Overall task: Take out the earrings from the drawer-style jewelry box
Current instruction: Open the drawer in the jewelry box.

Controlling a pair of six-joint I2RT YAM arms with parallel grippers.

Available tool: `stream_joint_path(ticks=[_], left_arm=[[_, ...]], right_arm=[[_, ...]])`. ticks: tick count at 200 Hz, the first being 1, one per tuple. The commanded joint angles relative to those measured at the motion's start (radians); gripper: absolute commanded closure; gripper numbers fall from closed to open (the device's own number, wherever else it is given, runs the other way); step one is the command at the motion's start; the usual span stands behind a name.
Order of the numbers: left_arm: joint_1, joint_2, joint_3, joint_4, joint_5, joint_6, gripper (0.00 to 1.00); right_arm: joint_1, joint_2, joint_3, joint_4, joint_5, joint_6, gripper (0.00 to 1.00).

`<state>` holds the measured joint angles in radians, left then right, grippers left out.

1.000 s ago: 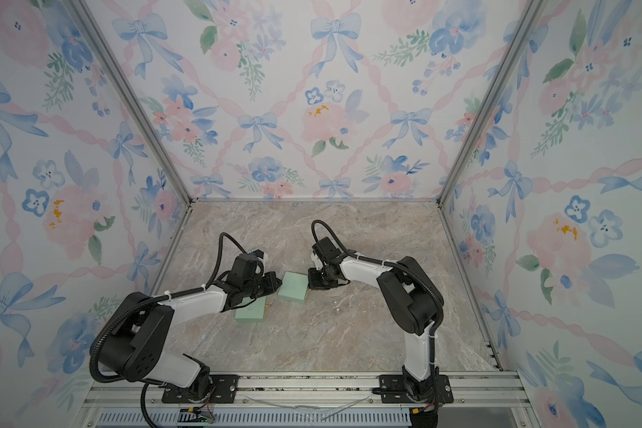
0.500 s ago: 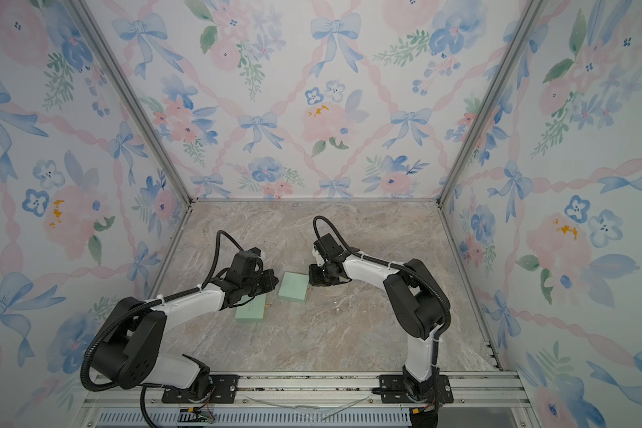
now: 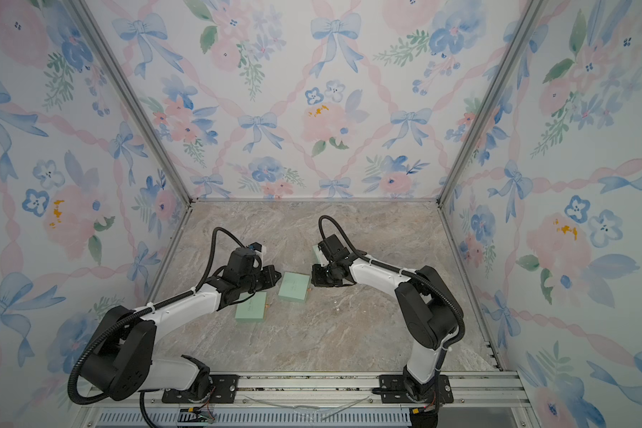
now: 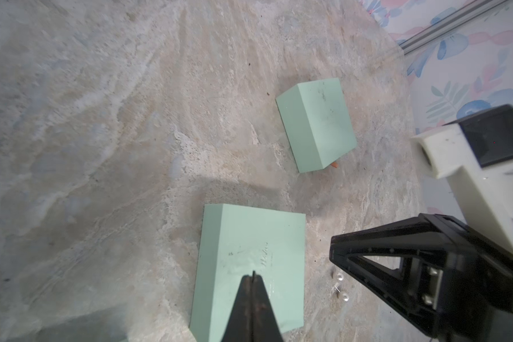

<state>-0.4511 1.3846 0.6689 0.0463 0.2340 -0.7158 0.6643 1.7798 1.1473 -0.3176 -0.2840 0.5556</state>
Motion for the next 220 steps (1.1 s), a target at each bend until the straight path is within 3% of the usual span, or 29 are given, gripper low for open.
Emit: stream_joint_path(ticks=[1, 220], left_arm=[[-0.009, 0.010, -0.014, 0.028, 0.034, 0.003, 1.00], [-0.066, 0.174, 0.031, 0.054, 0.042, 0.004, 1.00]], right_arm=[[0.020, 0.027, -0.021, 0.026, -0.012, 0.026, 0.81], [0.024, 0.083, -0.041, 0.078, -0.052, 0.056, 0.82]])
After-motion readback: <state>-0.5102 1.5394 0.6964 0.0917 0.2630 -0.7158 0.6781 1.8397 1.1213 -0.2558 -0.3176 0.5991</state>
